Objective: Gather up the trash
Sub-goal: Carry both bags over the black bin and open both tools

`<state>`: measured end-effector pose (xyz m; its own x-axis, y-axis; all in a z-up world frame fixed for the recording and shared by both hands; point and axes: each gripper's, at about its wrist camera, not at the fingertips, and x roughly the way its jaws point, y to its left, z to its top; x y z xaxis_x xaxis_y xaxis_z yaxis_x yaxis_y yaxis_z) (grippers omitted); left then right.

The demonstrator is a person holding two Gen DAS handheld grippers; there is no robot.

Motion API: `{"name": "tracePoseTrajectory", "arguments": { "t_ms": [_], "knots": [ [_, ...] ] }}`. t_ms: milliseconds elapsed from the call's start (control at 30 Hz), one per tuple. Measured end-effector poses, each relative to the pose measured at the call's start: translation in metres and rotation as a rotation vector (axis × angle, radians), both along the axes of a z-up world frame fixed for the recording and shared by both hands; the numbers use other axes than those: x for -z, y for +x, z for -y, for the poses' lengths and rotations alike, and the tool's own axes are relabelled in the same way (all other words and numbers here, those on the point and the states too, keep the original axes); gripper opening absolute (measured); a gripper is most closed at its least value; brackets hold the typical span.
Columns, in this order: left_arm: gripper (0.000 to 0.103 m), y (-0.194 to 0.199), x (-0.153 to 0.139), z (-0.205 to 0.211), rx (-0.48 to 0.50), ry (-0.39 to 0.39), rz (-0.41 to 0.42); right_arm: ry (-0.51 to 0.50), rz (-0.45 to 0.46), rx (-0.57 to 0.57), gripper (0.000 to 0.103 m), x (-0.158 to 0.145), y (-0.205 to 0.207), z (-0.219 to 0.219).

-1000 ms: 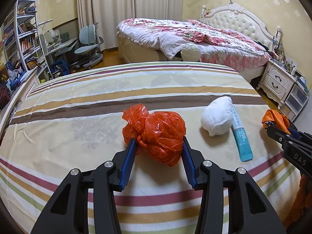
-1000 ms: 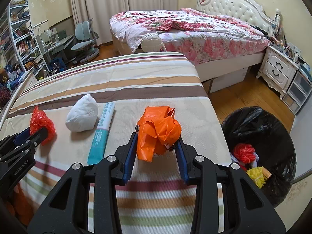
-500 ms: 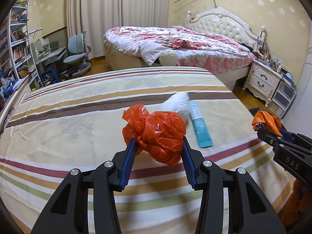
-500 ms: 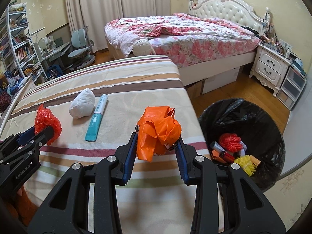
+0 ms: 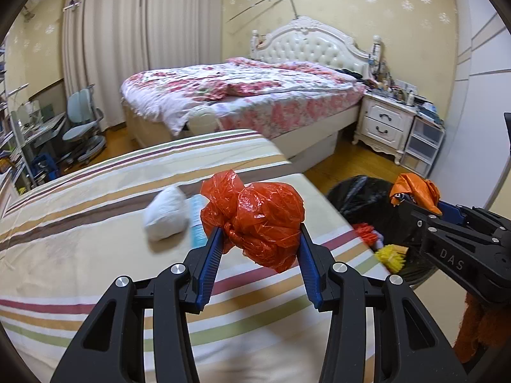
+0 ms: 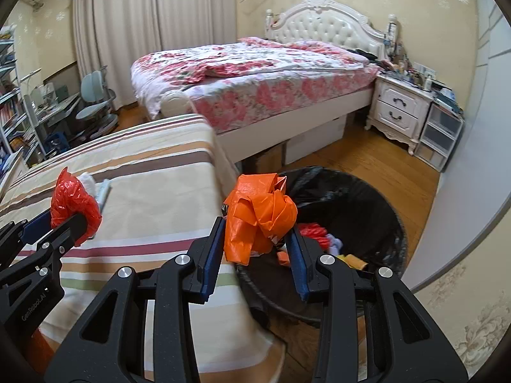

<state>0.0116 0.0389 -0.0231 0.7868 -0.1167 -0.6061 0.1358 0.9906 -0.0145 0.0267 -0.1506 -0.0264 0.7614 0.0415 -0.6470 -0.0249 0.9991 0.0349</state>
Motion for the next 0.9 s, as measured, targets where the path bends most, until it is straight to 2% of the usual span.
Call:
{"name": "tracePoseTrajectory", "arguments": {
  "t_ms": [467,900],
  "knots": [
    [0.046,0.048,0.008,0.075,0.106,0.034,-0.001,0.001,0.02,0.116,0.037,0.004,0.018,0.064],
    [0.046,0.07,0.017,0.113,0.143,0.076,-0.017,0.024,0.007,0.162,0.037,0.016,0.034,0.097]
  ]
}}
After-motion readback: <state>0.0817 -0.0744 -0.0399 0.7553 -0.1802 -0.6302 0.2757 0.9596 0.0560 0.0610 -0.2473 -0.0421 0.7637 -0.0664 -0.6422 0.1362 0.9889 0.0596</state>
